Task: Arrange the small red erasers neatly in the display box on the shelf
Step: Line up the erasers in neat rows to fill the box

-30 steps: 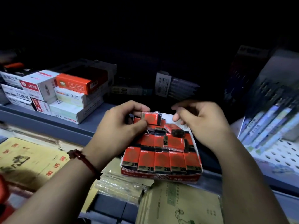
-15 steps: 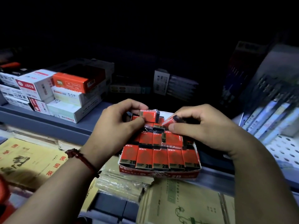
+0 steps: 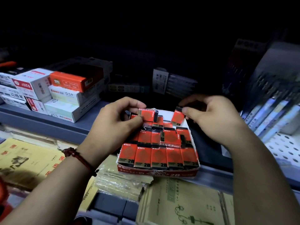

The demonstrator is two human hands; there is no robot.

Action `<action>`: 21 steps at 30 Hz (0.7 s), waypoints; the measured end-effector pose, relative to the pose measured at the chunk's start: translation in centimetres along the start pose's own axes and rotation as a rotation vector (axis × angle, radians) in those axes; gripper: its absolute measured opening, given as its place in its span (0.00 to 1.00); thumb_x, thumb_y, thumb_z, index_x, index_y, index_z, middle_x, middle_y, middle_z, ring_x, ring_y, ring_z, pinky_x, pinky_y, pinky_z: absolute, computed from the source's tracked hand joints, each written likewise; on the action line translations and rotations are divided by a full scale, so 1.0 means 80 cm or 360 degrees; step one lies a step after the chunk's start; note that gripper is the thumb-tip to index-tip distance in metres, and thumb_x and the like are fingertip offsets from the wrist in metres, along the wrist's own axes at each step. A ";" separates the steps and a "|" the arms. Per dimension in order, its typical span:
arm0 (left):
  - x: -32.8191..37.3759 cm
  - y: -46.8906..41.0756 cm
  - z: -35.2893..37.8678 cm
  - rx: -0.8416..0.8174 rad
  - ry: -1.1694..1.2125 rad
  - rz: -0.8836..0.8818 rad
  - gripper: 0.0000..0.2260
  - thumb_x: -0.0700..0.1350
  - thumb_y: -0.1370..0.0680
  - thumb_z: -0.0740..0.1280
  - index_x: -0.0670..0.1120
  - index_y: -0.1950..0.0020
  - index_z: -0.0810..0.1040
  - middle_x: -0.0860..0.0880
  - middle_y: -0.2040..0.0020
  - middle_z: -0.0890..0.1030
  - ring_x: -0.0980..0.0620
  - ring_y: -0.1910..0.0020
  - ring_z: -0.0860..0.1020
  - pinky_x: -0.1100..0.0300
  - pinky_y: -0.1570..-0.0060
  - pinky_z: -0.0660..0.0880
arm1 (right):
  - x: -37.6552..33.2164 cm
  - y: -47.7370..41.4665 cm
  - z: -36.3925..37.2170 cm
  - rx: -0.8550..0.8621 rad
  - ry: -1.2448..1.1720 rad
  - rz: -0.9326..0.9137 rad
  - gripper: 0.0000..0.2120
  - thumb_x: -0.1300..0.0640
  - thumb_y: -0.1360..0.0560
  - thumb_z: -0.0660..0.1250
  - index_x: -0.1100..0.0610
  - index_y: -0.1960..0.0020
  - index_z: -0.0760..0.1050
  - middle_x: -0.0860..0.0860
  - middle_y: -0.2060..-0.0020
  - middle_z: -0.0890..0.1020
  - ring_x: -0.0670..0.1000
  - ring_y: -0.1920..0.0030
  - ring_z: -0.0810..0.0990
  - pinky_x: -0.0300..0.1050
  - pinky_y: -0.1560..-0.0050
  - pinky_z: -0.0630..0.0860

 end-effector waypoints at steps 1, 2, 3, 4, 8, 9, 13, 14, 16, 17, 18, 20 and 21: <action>-0.001 -0.001 0.000 -0.0005 0.0008 -0.0001 0.10 0.39 0.23 0.73 0.54 0.47 0.83 0.54 0.55 0.85 0.42 0.61 0.80 0.45 0.55 0.81 | 0.000 0.000 0.000 0.0015 0.0018 -0.0001 0.06 0.57 0.20 0.69 0.47 0.51 0.83 0.34 0.73 0.79 0.31 0.72 0.75 0.23 0.72 0.67; -0.001 -0.001 0.000 -0.0010 0.0024 -0.0001 0.10 0.38 0.23 0.73 0.54 0.48 0.83 0.55 0.56 0.85 0.45 0.63 0.79 0.48 0.57 0.80 | 0.001 -0.001 0.001 0.0030 0.0054 -0.0010 0.06 0.56 0.20 0.69 0.47 0.52 0.82 0.31 0.75 0.77 0.31 0.73 0.74 0.24 0.73 0.66; -0.002 -0.001 0.001 -0.0016 0.0042 -0.0003 0.10 0.38 0.23 0.73 0.53 0.48 0.84 0.55 0.57 0.85 0.47 0.63 0.77 0.51 0.59 0.79 | 0.001 -0.001 0.001 0.0040 0.0095 -0.0015 0.05 0.56 0.20 0.69 0.47 0.52 0.82 0.30 0.76 0.76 0.31 0.73 0.74 0.25 0.73 0.66; -0.002 -0.001 0.001 -0.0021 0.0060 -0.0008 0.09 0.38 0.23 0.73 0.52 0.48 0.84 0.55 0.58 0.85 0.48 0.64 0.77 0.54 0.60 0.77 | 0.001 -0.001 0.001 0.0044 0.0128 -0.0019 0.06 0.55 0.20 0.69 0.46 0.52 0.82 0.30 0.77 0.75 0.31 0.72 0.74 0.26 0.73 0.66; -0.003 0.000 0.001 -0.0045 0.0099 -0.0014 0.09 0.39 0.23 0.73 0.52 0.48 0.84 0.54 0.56 0.85 0.47 0.63 0.77 0.54 0.59 0.77 | -0.001 0.002 0.000 0.0064 0.0185 -0.0026 0.06 0.56 0.19 0.68 0.47 0.52 0.81 0.35 0.73 0.78 0.34 0.69 0.76 0.28 0.72 0.66; -0.003 0.000 0.000 -0.0046 0.0093 -0.0012 0.09 0.39 0.23 0.73 0.53 0.48 0.84 0.53 0.55 0.86 0.47 0.63 0.77 0.53 0.59 0.78 | -0.003 0.004 -0.001 0.0080 0.0204 -0.0031 0.06 0.55 0.19 0.68 0.46 0.52 0.81 0.39 0.69 0.81 0.37 0.67 0.76 0.29 0.71 0.65; -0.003 0.000 0.000 -0.0038 0.0082 0.0004 0.09 0.38 0.23 0.73 0.52 0.48 0.84 0.54 0.57 0.85 0.49 0.64 0.75 0.57 0.61 0.76 | -0.012 0.005 0.004 0.0105 0.0342 -0.0108 0.06 0.54 0.19 0.67 0.45 0.52 0.81 0.51 0.63 0.83 0.46 0.64 0.78 0.32 0.68 0.71; -0.003 0.001 0.000 -0.0032 0.0096 0.0001 0.09 0.38 0.23 0.73 0.52 0.48 0.84 0.54 0.57 0.85 0.49 0.64 0.75 0.57 0.61 0.75 | -0.012 0.005 0.007 0.0092 0.0371 -0.0127 0.06 0.55 0.19 0.66 0.45 0.51 0.80 0.50 0.63 0.83 0.46 0.65 0.78 0.34 0.67 0.72; -0.004 0.000 0.001 -0.0026 0.0113 -0.0006 0.09 0.38 0.23 0.73 0.52 0.48 0.84 0.56 0.58 0.84 0.47 0.63 0.75 0.55 0.60 0.75 | -0.012 0.006 0.008 0.0071 0.0378 -0.0120 0.07 0.54 0.19 0.66 0.44 0.51 0.80 0.48 0.62 0.84 0.44 0.63 0.79 0.37 0.62 0.74; -0.004 0.000 0.001 -0.0026 0.0108 -0.0011 0.09 0.38 0.23 0.73 0.52 0.48 0.84 0.56 0.58 0.84 0.47 0.63 0.75 0.55 0.60 0.75 | -0.011 0.006 0.007 0.0060 0.0348 -0.0097 0.07 0.53 0.19 0.66 0.42 0.51 0.80 0.46 0.60 0.84 0.43 0.62 0.79 0.36 0.61 0.74; -0.004 0.000 0.000 -0.0023 0.0101 -0.0010 0.09 0.39 0.23 0.74 0.52 0.48 0.84 0.57 0.58 0.84 0.48 0.64 0.74 0.55 0.60 0.75 | -0.010 0.006 0.006 0.0045 0.0316 -0.0084 0.07 0.53 0.19 0.66 0.42 0.52 0.79 0.44 0.59 0.84 0.41 0.59 0.79 0.34 0.60 0.74; -0.004 -0.001 0.000 -0.0028 0.0089 -0.0004 0.09 0.39 0.23 0.73 0.53 0.48 0.84 0.58 0.59 0.84 0.49 0.64 0.74 0.56 0.61 0.74 | -0.010 0.005 0.004 0.0021 0.0285 -0.0083 0.07 0.54 0.19 0.66 0.42 0.52 0.79 0.42 0.56 0.84 0.39 0.56 0.79 0.30 0.57 0.71; -0.004 -0.001 -0.001 -0.0031 0.0083 -0.0004 0.09 0.39 0.23 0.73 0.53 0.48 0.84 0.58 0.59 0.84 0.49 0.65 0.74 0.57 0.62 0.74 | -0.011 0.005 0.003 0.0019 0.0286 -0.0097 0.07 0.54 0.19 0.66 0.42 0.52 0.79 0.42 0.55 0.84 0.38 0.55 0.78 0.28 0.57 0.70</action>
Point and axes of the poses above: each hand's wrist, its own y-axis away from the middle knuckle, its own z-axis out of the palm, x = y × z, the point moved 7 cm from there along -y, towards the middle knuckle
